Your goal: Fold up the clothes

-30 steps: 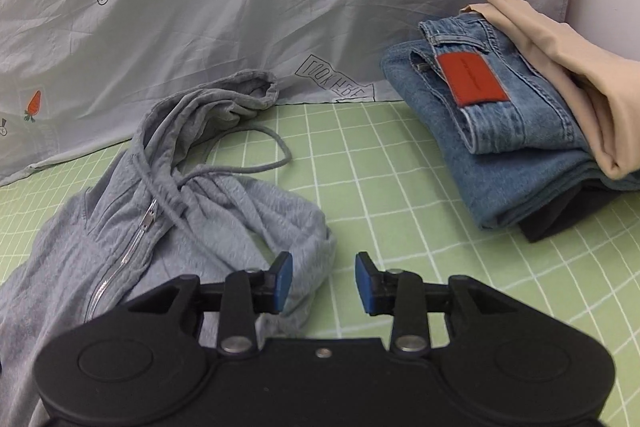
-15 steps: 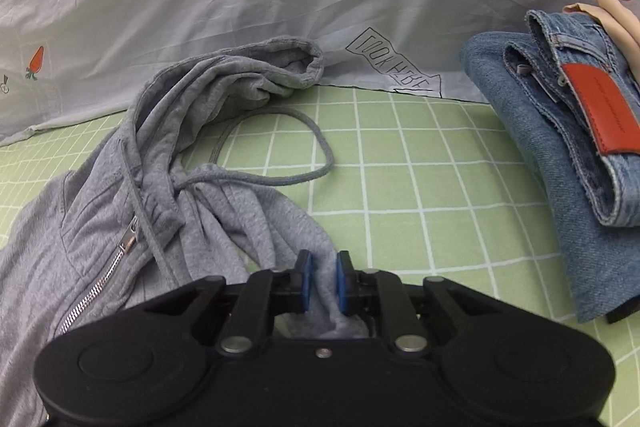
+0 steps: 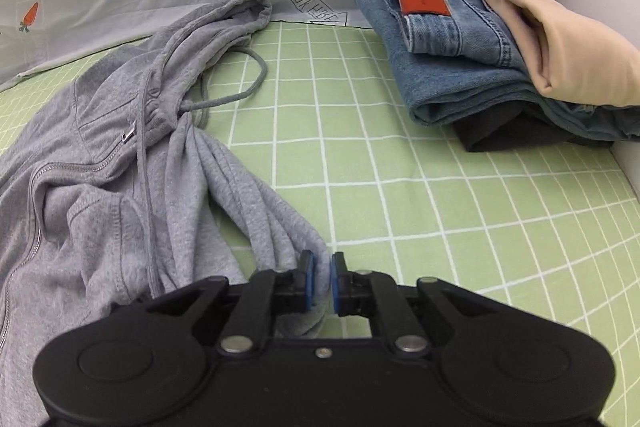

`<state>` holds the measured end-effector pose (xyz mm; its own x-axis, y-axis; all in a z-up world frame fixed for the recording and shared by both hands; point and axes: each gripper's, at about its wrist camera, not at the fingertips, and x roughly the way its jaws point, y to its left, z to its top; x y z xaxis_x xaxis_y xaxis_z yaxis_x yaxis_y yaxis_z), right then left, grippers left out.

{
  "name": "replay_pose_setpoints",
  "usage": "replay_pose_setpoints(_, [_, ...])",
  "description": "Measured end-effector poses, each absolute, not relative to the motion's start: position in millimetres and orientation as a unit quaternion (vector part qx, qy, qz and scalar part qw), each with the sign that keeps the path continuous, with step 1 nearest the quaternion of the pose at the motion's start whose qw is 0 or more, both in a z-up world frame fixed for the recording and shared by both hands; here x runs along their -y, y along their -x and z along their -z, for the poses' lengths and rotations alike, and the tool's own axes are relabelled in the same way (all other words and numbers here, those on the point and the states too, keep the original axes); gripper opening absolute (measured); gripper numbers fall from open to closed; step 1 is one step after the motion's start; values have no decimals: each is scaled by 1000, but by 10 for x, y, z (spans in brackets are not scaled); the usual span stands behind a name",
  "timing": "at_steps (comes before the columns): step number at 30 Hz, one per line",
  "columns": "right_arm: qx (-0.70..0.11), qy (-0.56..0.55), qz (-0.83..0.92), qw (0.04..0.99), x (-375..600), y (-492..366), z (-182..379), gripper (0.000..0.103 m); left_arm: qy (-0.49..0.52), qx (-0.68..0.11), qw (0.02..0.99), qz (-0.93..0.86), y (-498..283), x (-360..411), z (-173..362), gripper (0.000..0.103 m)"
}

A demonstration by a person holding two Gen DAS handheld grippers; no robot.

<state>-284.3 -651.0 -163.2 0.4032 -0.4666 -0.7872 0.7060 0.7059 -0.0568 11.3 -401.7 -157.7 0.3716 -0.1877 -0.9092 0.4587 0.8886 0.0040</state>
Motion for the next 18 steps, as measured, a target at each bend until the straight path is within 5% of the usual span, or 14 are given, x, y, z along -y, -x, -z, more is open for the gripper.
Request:
replay_pose_setpoints(2, [-413,-117,357,830,6515,2741,1602,33,-129,-526,818,197,-114,4016,1577,103])
replay_pose_setpoints(5, [-404,-102,324,850,6615,2558,1563,38,-129,-526,817,197,-111,4006,1572,103])
replay_pose_setpoints(15, [-434,-99,216,869,6787,2088,1681,38,-128,-522,820,197,-86,3974,1558,103])
replay_pose_setpoints(17, [-428,-124,206,871,6831,2149,1702,32,-127,-521,821,197,-79,3971,1558,103])
replay_pose_setpoints(18, [-423,-133,207,872,6844,2187,1708,20,-127,-521,821,197,-82,3970,1559,103])
